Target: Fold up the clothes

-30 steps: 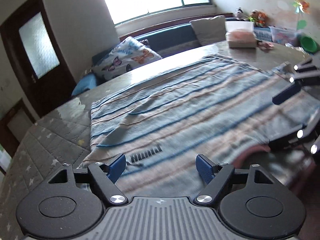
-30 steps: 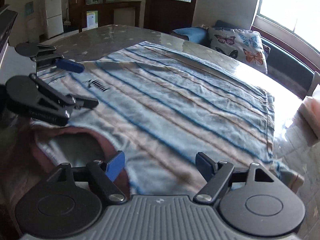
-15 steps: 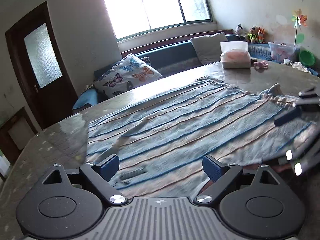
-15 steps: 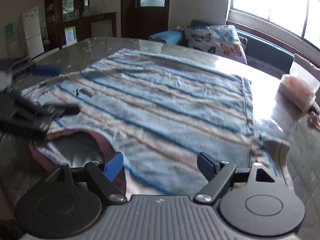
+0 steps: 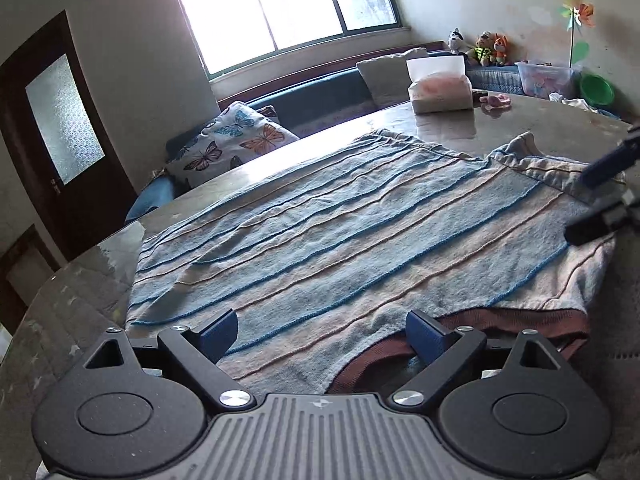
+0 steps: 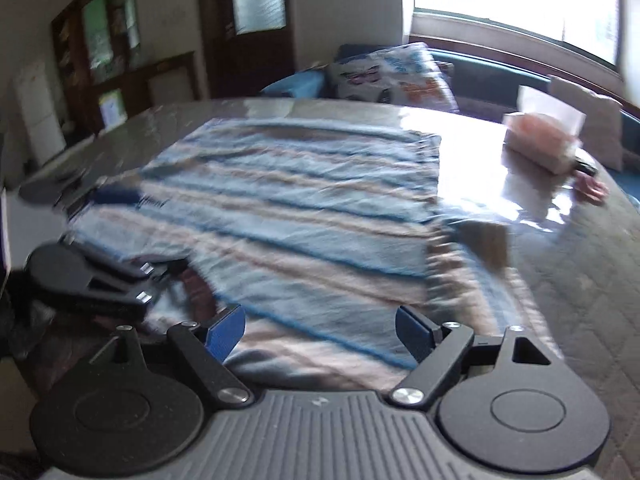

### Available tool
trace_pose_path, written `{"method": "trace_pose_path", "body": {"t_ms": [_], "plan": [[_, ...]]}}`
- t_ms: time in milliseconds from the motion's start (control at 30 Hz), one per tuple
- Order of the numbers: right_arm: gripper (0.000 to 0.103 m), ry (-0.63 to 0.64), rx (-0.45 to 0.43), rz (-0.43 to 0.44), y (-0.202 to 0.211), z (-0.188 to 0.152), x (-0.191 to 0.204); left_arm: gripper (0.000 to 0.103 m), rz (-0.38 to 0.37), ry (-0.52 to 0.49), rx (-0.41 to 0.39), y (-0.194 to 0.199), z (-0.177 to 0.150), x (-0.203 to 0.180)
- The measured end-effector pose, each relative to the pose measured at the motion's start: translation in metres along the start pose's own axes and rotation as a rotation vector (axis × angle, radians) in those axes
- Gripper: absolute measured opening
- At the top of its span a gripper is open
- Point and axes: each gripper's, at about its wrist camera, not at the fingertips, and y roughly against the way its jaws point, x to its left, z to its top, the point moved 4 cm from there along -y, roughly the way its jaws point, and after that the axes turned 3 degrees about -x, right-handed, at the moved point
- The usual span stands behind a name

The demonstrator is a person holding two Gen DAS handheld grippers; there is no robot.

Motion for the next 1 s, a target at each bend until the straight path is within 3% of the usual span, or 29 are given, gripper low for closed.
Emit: {"method": "trace_pose_path", "body": {"t_ms": [233, 433, 567, 767, 1000], "plan": [[0.082, -0.111, 0.003, -0.027, -0.018, 0.004, -0.042, 0.095, 0.005, 0.003, 0.008, -0.001, -0.001, -0.001], [0.081, -0.211, 0.022, -0.151, -0.015, -0.007, -0.086, 0.097, 0.004, 0.000, 0.010, -0.002, -0.001, 0.000], [0.080, -0.194, -0.010, -0.197, -0.013, 0.007, -0.097, 0.098, 0.007, 0.003, 0.014, -0.002, -0.001, 0.000], [0.080, -0.132, -0.046, -0.220, -0.048, 0.039, -0.095, 0.098, 0.011, 0.002, 0.019, -0.003, 0.000, -0.001], [0.081, -0.146, 0.007, -0.322, -0.079, 0.034, -0.127, 0.099, 0.008, 0.003, 0.019, -0.003, -0.001, 0.001]]}}
